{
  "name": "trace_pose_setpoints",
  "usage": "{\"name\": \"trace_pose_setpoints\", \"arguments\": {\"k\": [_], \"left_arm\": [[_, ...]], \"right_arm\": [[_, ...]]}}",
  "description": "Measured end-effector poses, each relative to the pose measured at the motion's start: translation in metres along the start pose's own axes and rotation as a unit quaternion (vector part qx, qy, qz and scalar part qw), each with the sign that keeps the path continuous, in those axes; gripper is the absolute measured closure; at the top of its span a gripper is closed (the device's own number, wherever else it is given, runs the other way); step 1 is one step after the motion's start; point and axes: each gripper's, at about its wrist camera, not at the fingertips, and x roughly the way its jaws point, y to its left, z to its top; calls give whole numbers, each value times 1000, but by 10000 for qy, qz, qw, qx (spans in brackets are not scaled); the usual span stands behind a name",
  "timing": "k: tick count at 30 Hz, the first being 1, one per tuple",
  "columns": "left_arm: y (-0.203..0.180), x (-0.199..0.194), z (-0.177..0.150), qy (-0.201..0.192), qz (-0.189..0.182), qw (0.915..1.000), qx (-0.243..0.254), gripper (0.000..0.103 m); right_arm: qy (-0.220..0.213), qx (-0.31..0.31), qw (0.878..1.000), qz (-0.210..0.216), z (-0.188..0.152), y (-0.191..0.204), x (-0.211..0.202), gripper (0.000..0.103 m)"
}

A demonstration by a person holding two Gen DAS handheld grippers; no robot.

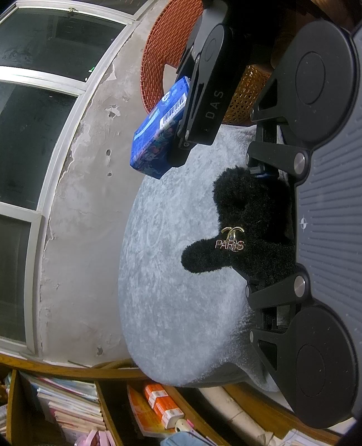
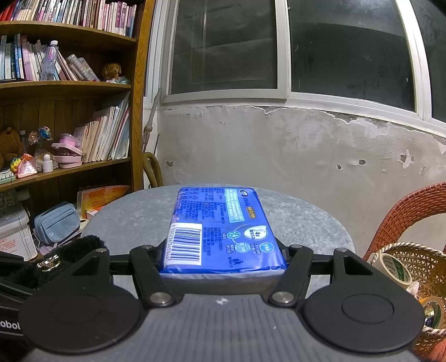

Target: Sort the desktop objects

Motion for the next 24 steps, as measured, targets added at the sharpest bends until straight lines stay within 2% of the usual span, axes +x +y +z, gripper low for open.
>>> {"name": "trace_pose_setpoints", "arguments": {"k": [24], "left_arm": [[-1, 0, 0, -3, -5, 10000, 1, 43]], "right_arm": [[-6, 1, 10000, 8, 0, -1, -1, 43]]}}
